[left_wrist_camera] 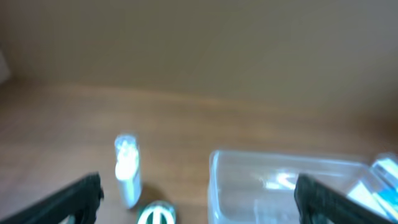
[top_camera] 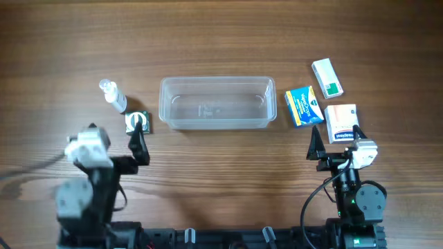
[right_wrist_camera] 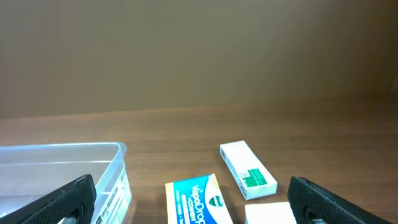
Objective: Pack container
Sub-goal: 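Move left gripper over white spray bottle and grasp it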
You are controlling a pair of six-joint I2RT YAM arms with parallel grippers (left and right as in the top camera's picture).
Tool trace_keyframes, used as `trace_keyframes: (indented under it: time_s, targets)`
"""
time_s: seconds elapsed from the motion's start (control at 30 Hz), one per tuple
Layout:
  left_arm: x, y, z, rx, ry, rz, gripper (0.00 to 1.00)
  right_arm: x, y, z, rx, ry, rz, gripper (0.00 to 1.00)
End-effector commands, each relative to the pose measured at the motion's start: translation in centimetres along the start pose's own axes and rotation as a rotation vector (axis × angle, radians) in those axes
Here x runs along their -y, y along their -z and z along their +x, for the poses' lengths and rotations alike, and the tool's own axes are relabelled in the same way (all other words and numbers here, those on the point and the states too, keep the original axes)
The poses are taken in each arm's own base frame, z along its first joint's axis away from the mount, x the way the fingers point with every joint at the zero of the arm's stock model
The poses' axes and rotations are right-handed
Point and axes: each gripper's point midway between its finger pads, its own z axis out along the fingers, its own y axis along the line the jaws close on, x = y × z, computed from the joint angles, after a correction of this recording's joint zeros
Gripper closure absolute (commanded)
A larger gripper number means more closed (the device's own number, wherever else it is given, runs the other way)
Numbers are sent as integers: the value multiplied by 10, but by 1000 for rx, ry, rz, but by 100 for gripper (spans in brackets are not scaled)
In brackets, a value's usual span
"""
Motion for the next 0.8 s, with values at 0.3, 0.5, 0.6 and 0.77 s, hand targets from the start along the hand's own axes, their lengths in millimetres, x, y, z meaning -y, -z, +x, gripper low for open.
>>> trace_keyframes:
  time_s: [0.3, 0.5, 0.6, 0.77]
  targets:
    - [-10, -88, -24, -743, -212, -72, 0, 2, 0, -2, 9, 8, 12, 0]
    - [-13, -112, -2, -826, -217, -74, 0, 2, 0, -2, 9, 7, 12, 0]
    - [-13, -114, -6, -807, -218, -73, 0, 2, 0, -2, 9, 7, 12, 0]
    - [-19, -114, -7, -804, -227, -110, 0, 2, 0, -2, 9, 7, 12, 0]
